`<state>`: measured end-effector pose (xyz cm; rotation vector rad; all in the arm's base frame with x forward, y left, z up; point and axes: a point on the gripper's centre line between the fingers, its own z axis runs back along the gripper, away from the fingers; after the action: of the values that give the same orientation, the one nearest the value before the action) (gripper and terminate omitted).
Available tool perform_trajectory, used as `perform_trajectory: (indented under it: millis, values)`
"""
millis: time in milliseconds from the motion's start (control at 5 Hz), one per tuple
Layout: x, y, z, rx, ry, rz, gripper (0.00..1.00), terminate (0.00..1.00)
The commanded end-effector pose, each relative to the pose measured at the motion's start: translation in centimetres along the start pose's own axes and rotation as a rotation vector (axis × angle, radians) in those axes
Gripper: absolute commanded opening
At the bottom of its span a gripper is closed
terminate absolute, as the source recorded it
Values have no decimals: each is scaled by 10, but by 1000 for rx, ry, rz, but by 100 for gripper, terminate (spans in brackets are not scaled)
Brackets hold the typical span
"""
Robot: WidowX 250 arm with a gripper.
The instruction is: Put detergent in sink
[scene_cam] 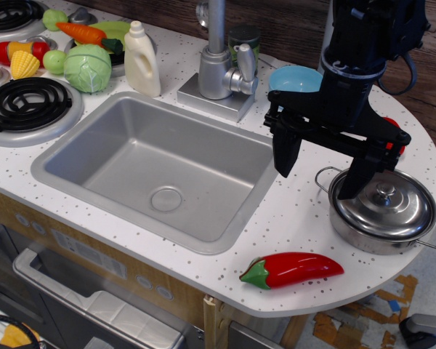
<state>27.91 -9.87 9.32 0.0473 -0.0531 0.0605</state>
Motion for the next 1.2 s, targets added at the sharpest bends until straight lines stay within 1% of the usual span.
perform_trajectory:
  millis: [0, 200, 400, 600, 800, 1000]
  values:
    - [0, 0, 0, 0, 0, 0, 100, 0]
    - [-8, 39, -2, 55, -39, -251, 100, 0]
    - [-1, 81, 9, 55, -4, -506, 100, 0]
    - [22, 125, 22, 172, 42, -768, 100, 0]
    - [48, 162, 31, 265, 114, -1034, 100, 0]
    - [71, 192, 27, 394, 143, -1286, 100, 0]
